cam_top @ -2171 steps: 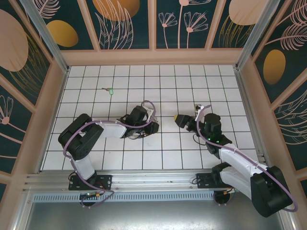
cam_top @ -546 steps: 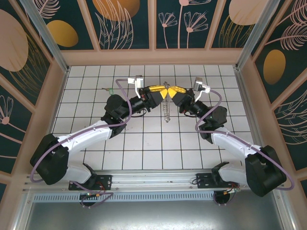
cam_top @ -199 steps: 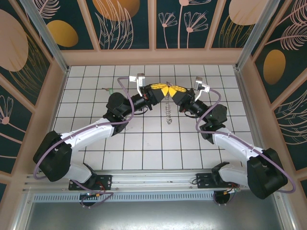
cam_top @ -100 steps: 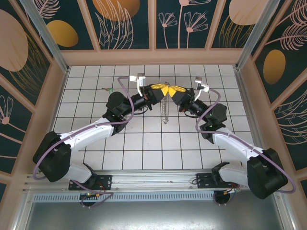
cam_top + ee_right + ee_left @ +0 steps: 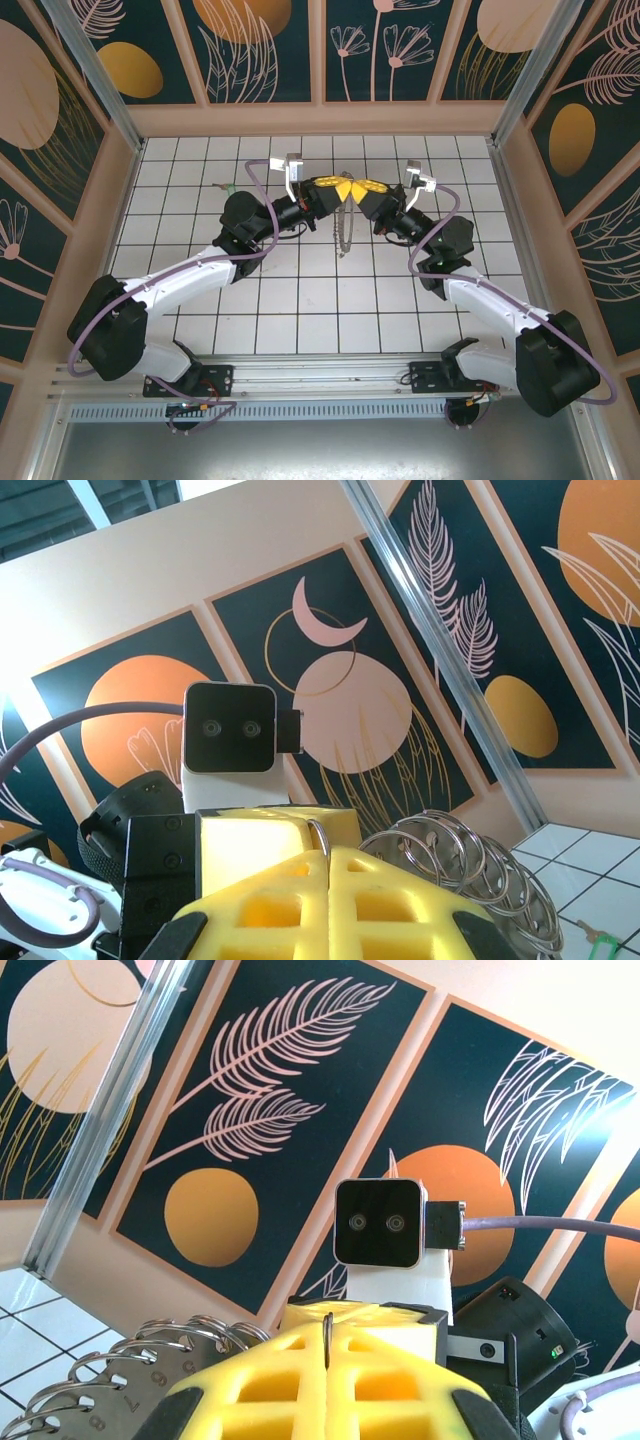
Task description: Put the keys on the keyring
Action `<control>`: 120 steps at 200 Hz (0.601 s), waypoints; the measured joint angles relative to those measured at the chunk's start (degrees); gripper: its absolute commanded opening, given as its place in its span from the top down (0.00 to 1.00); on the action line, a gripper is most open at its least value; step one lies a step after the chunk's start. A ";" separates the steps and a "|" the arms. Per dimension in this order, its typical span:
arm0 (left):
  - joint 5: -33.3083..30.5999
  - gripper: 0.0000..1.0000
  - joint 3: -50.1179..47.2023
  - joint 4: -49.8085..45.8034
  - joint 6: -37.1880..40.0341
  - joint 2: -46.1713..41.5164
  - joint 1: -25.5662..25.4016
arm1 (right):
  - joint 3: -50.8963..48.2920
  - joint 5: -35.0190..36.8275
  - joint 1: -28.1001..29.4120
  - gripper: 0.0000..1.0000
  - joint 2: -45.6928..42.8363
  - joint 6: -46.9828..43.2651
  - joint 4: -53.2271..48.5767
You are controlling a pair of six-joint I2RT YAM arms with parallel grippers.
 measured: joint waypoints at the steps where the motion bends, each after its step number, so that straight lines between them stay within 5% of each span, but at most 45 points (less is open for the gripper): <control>1: 0.02 1.00 0.00 0.00 0.00 0.00 0.00 | 0.00 -0.04 0.00 1.00 0.00 0.00 0.00; 15: 0.31 1.00 0.00 0.00 0.04 -0.11 0.07 | 0.00 -0.17 0.00 0.99 0.00 0.00 0.02; 32: 0.59 1.00 -0.02 -0.48 1.03 -0.42 0.11 | 0.11 -0.37 0.00 0.71 -0.02 0.20 -0.28; 49: 0.72 1.00 -0.44 -1.88 3.19 -1.68 0.00 | 0.35 -0.31 -0.94 0.57 -0.57 -0.39 -2.64; 120: -2.43 1.00 -2.47 -10.58 17.57 -9.16 -0.37 | 0.35 1.09 -8.13 0.49 -14.88 -1.64 -17.53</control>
